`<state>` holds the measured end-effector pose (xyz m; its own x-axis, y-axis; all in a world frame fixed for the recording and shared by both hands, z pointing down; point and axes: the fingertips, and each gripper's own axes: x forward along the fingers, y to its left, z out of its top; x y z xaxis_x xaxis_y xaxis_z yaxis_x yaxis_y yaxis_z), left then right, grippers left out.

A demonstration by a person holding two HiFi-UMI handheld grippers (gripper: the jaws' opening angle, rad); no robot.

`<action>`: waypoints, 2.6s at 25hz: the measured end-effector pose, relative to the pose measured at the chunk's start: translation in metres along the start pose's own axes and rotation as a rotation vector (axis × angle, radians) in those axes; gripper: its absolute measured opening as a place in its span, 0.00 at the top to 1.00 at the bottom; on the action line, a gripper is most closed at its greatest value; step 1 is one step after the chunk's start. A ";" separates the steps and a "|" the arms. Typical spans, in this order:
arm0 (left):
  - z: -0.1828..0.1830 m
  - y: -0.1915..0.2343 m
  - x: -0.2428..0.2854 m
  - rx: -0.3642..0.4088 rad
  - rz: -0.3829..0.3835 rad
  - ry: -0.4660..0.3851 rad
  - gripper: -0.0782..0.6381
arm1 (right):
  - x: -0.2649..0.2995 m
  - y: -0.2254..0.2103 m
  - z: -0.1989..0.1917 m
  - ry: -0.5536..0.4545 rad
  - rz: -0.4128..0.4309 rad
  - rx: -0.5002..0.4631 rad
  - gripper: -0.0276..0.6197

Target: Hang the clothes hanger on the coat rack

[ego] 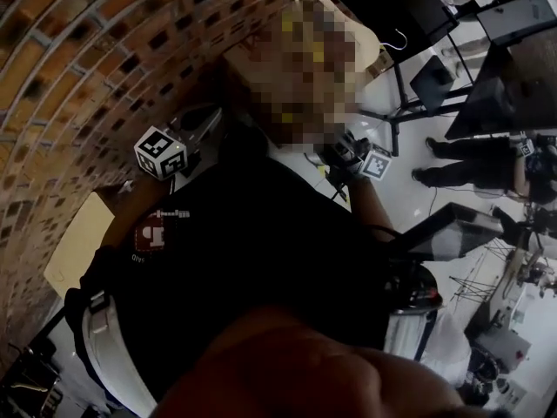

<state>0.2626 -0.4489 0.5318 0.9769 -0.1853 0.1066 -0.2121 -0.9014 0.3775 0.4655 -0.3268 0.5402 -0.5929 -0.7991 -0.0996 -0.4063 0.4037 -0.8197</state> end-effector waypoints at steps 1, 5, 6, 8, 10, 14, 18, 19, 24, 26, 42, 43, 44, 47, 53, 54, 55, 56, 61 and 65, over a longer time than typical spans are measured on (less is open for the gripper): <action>0.007 0.007 -0.001 0.022 0.045 -0.032 0.90 | 0.012 0.000 0.012 0.031 0.081 -0.033 0.86; 0.009 -0.003 -0.008 0.054 0.141 -0.072 0.90 | 0.011 0.016 0.021 0.118 0.254 -0.063 0.86; 0.009 -0.005 -0.008 0.051 0.173 -0.081 0.90 | 0.012 0.022 0.024 0.149 0.295 -0.060 0.86; 0.011 -0.008 -0.007 0.034 0.253 -0.111 0.90 | 0.017 0.026 0.033 0.236 0.364 -0.067 0.86; 0.011 -0.014 -0.006 0.015 0.337 -0.154 0.90 | 0.024 0.029 0.042 0.340 0.419 -0.086 0.86; 0.002 -0.030 -0.011 -0.025 0.506 -0.233 0.90 | 0.039 0.036 0.049 0.511 0.558 -0.110 0.86; -0.008 -0.048 -0.033 -0.044 0.650 -0.281 0.90 | 0.059 0.040 0.036 0.606 0.673 -0.085 0.86; -0.011 -0.055 -0.043 -0.046 0.691 -0.291 0.90 | 0.065 0.040 0.029 0.633 0.696 -0.071 0.86; -0.034 -0.095 -0.118 -0.086 0.954 -0.359 0.90 | 0.094 0.052 -0.024 0.815 0.810 0.001 0.86; -0.043 -0.113 -0.151 -0.101 1.045 -0.393 0.90 | 0.105 0.062 -0.049 0.881 0.848 0.016 0.86; -0.150 -0.344 -0.426 -0.119 1.580 -0.560 0.90 | 0.138 0.256 -0.336 1.294 1.145 0.063 0.86; -0.161 -0.363 -0.445 -0.127 1.618 -0.566 0.90 | 0.138 0.271 -0.359 1.318 1.161 0.065 0.86; -0.171 -0.382 -0.465 -0.135 1.657 -0.572 0.90 | 0.138 0.288 -0.385 1.342 1.177 0.064 0.86; -0.203 -0.435 -0.519 -0.166 1.777 -0.593 0.90 | 0.138 0.331 -0.464 1.436 1.195 0.055 0.86; -0.244 -0.502 -0.585 -0.203 1.978 -0.677 0.90 | 0.149 0.374 -0.580 1.617 1.196 -0.032 0.86; -0.249 -0.510 -0.595 -0.208 2.011 -0.699 0.90 | 0.153 0.381 -0.597 1.641 1.200 -0.034 0.86; -0.253 -0.519 -0.604 -0.215 2.047 -0.720 0.90 | 0.158 0.389 -0.615 1.666 1.209 -0.034 0.86; -0.257 -0.527 -0.611 -0.223 2.085 -0.737 0.90 | 0.162 0.396 -0.633 1.691 1.220 -0.033 0.86; -0.277 -0.573 -0.633 -0.257 2.270 -0.804 0.90 | 0.185 0.437 -0.710 1.785 1.286 -0.071 0.86; -0.292 -0.603 -0.655 -0.287 2.344 -0.827 0.90 | 0.194 0.479 -0.757 1.793 1.294 -0.095 0.86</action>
<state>-0.2574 0.3304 0.5032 -0.8939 -0.4225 0.1501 -0.3672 0.8820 0.2954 -0.3710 0.0489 0.5552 -0.2931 0.9497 0.1101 0.6301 0.2785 -0.7249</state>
